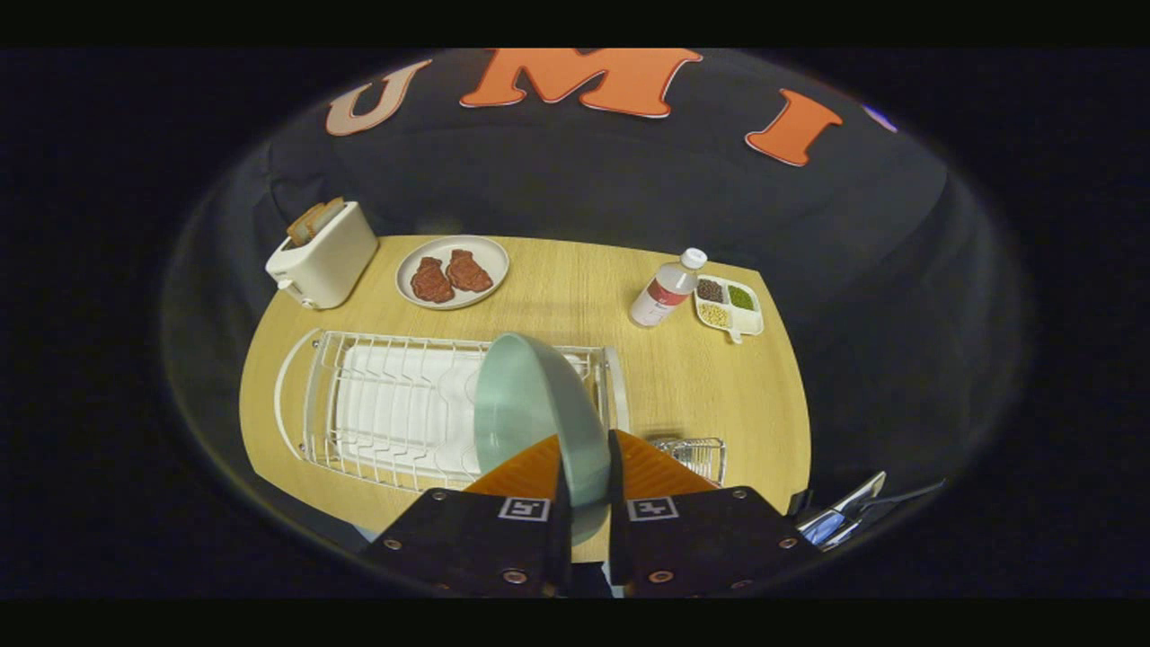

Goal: Take the plate from the dish rack, then take the spoon from the basket and place it into the plate.

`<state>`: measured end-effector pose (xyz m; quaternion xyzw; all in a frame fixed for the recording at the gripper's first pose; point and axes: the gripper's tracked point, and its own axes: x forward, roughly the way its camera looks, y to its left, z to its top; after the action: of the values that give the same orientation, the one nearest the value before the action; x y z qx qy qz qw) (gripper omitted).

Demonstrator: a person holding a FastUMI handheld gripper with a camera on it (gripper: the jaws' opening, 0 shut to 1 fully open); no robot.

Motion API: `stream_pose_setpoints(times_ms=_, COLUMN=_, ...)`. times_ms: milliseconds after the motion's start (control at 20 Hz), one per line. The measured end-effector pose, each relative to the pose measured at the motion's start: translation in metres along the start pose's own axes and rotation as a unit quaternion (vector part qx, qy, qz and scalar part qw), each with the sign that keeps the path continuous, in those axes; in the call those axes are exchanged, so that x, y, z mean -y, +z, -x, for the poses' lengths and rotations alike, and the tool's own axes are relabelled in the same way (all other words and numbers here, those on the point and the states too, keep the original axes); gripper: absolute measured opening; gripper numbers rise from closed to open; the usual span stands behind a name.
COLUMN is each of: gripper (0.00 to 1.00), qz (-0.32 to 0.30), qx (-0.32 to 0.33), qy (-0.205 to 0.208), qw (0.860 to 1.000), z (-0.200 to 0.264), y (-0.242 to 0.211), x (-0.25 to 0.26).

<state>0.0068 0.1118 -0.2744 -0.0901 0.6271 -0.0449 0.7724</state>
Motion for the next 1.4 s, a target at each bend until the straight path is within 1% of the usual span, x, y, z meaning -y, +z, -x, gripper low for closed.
stream_pose_setpoints(times_ms=150, gripper=0.17, qz=-0.019, qx=0.015, qy=0.044, qw=0.999, z=0.016, y=-0.017, x=0.005)
stream_pose_setpoints(times_ms=350, gripper=0.17, qz=-0.05, qx=0.009, qy=0.098, qw=0.994, z=0.025, y=-0.055, x=0.022)
stream_pose_setpoints(times_ms=600, gripper=0.17, qz=-0.068, qx=0.002, qy=0.134, qw=0.989, z=0.025, y=-0.106, x=0.052)
stream_pose_setpoints(times_ms=800, gripper=0.17, qz=-0.096, qx=-0.008, qy=0.178, qw=0.979, z=0.02, y=-0.147, x=0.062)
stream_pose_setpoints(times_ms=1050, gripper=0.17, qz=-0.136, qx=-0.024, qy=0.23, qw=0.963, z=0.008, y=-0.192, x=0.062)
stream_pose_setpoints(times_ms=1400, gripper=0.17, qz=-0.162, qx=-0.035, qy=0.281, qw=0.945, z=-0.027, y=-0.242, x=0.046)
